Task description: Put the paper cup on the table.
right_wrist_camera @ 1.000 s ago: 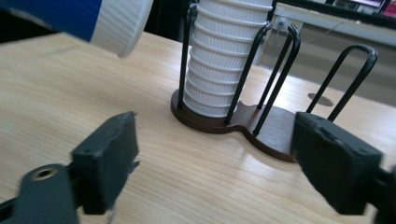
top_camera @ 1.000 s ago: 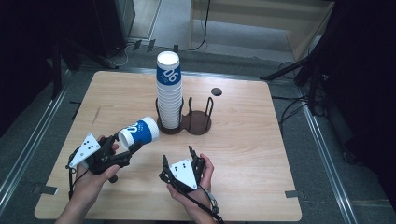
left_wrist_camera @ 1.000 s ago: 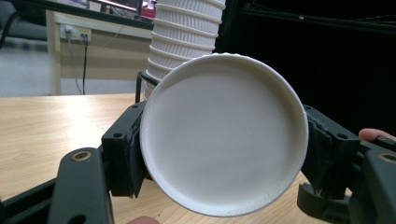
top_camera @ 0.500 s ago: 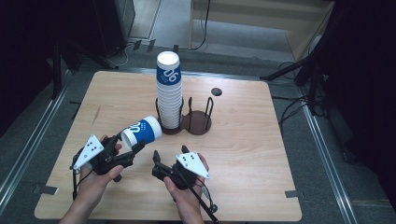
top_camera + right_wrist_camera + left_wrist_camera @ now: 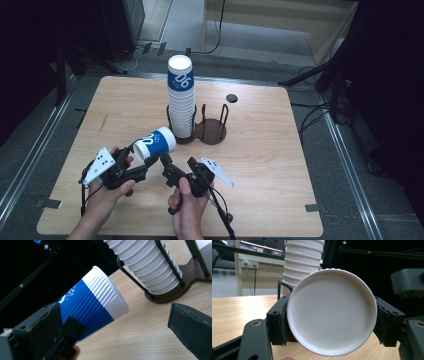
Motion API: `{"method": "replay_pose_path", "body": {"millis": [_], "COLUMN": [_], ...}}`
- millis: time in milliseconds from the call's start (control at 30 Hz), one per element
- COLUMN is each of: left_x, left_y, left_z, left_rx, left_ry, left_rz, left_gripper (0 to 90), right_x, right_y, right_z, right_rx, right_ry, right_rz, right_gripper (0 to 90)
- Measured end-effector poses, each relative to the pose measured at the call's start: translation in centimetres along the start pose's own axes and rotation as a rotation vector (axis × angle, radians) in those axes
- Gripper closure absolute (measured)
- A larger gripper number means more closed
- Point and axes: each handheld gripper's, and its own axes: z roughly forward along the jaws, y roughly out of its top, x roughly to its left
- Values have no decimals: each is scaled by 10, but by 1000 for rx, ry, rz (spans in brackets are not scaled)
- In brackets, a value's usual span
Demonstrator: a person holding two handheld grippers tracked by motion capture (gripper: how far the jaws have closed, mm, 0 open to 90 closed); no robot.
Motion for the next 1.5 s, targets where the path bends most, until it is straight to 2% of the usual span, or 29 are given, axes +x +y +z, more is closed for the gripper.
{"method": "replay_pose_path", "body": {"millis": [233, 667, 867, 1000, 1267, 1500], "left_x": [-2, -5, -7, -7, -8, -10], "left_y": [-2, -4, -4, -4, -5, -6], "left_z": [1, 3, 4, 4, 5, 6], "left_rx": [-6, -12, -15, -19, -16, -13], "left_ry": [-6, -17, -22, -23, -27, -45], "left_rz": [10, 20, 24, 24, 26, 21], "left_gripper": [283, 283, 283, 283, 283, 283], "right_x": [0, -1, -5, -5, -6, -9], "right_y": [-1, 0, 0, 0, -1, 0], "right_z": [7, 18, 23, 25, 32, 37], "right_rx": [12, 32, 26, 15, 37, 43], "right_ry": [-3, 41, 72, 93, 114, 121], "right_rz": [156, 372, 442, 466, 553, 579], "right_gripper": [0, 0, 0, 0, 0, 0]}}
